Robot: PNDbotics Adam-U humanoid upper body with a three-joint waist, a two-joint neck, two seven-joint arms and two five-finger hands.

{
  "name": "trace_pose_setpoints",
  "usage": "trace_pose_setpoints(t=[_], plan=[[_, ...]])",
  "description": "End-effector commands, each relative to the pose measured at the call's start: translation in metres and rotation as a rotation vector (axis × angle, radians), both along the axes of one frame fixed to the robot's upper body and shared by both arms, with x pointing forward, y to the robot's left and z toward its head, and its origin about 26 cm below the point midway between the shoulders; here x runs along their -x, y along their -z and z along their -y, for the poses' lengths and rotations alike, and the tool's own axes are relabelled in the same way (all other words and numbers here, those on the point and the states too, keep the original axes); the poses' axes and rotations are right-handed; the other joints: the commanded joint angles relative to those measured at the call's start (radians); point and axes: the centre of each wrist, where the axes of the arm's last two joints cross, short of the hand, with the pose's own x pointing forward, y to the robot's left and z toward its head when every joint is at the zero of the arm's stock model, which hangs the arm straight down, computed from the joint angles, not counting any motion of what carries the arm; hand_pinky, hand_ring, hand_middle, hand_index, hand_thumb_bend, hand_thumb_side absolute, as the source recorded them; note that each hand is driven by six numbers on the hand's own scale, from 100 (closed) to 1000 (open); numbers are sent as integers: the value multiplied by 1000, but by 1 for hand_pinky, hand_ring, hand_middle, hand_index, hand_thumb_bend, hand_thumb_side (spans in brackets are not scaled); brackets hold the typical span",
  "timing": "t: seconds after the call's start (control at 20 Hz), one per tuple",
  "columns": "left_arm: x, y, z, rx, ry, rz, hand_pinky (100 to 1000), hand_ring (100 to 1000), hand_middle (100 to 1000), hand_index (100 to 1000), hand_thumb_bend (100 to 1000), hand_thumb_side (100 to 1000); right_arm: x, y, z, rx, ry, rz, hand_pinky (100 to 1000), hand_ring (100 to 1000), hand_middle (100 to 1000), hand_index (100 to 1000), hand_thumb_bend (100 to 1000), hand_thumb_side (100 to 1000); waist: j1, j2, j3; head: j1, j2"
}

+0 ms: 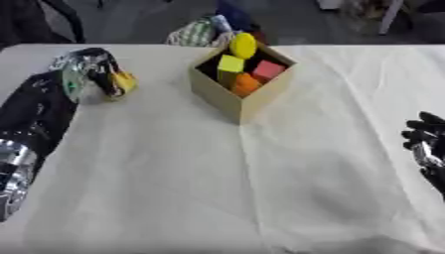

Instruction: Pick up objects on the table and place them in the box.

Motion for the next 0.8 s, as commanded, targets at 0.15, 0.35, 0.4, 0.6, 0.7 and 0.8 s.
trace_pose_setpoints(t=[0.15,0.35,0.4,0.6,0.7,0.8], plan=[[-3,-42,-1,-24,49,229,423,380,342,526,171,100,-1,-7,6,11,12,23,787,795,781,904,100,484,-13,-17,4,-1,-3],[-3,-105,26,-44,244,471,416,371,325,515,164,100,-1,-6,7,13,14,19,787,795,781,904,100,485,-10,-22,6,-5,-3],[-2,-121,39,-57,309,524,418,372,325,517,169,100,0,-6,7,13,14,18,787,795,781,904,100,485,-9,-23,6,-5,-3],[1,-155,91,-52,557,601,431,383,336,525,184,100,0,-4,6,12,10,14,786,795,781,904,100,485,-9,-27,2,-15,-3],[1,-153,114,-44,665,548,438,392,345,531,200,100,0,-5,5,12,8,15,786,795,781,904,100,484,-9,-28,-4,-19,-3],[-3,-141,130,-39,741,454,450,406,362,542,220,100,0,-5,5,13,7,14,787,795,781,904,100,485,-9,-28,-13,-21,-3]])
